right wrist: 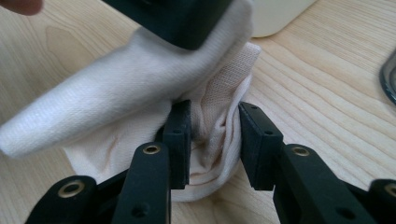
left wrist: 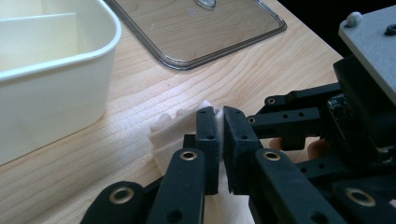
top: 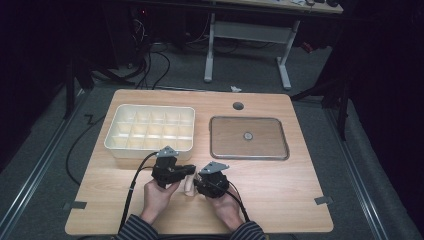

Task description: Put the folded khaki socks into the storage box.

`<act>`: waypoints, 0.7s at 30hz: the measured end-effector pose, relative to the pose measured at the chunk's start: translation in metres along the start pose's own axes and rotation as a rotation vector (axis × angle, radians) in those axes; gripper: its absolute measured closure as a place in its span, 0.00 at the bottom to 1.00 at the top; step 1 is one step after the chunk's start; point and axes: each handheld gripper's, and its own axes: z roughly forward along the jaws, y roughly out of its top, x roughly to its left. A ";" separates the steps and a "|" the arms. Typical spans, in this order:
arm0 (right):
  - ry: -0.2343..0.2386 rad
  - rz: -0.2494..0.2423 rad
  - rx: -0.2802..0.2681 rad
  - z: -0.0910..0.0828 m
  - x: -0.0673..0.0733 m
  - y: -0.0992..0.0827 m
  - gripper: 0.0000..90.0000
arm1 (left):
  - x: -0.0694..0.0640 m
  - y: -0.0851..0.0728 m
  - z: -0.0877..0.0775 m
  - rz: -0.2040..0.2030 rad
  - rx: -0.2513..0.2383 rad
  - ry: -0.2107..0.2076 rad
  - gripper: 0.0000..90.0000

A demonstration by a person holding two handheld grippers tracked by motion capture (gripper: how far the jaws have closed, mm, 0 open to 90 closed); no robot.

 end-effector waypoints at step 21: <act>0.031 0.023 -0.030 -0.027 -0.004 -0.009 0.69 | 0.005 -0.006 0.027 0.018 0.060 0.046 0.95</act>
